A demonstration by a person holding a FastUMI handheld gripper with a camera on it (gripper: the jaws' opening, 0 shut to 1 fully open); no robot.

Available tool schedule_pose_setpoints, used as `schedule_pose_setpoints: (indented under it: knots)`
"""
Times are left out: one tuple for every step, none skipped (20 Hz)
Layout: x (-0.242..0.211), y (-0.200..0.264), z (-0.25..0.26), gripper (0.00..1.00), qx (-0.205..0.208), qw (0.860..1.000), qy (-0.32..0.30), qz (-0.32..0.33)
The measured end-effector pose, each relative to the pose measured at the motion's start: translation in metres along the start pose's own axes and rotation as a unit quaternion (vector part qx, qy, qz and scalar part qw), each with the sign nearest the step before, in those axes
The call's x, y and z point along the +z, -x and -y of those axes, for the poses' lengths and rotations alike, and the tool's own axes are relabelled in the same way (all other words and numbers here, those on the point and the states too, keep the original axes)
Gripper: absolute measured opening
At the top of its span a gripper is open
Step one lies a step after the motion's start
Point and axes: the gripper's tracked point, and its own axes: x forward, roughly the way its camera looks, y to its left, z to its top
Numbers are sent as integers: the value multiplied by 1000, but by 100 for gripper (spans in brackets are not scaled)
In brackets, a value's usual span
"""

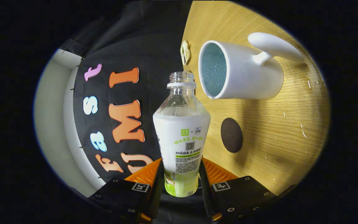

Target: Take the bottle from table, then pour the juice into the cup, finally place the bottle on the coaster

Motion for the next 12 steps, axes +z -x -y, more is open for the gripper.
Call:
schedule_pose_setpoints:
  knots:
    - [1,0,0,59,-1,1000,-4,0]
    - [1,-1,1,59,-2,1000,-6,1]
    - [2,0,1,59,-3,1000,-8,1]
    - [3,0,1,59,-2,1000,-9,1]
    - [4,2,0,59,-1,1000,-11,1]
    - [6,3,0,59,1,1000,-13,3]
    - [8,4,-1,59,1,1000,-14,3]
    - [10,4,-1,59,2,1000,-17,5]
    - [12,4,-2,59,2,1000,-19,7]
    - [12,3,-2,59,4,1000,-21,6]
    - [13,5,-2,59,5,1000,-22,6]
    - [14,5,-3,59,6,1000,-23,6]
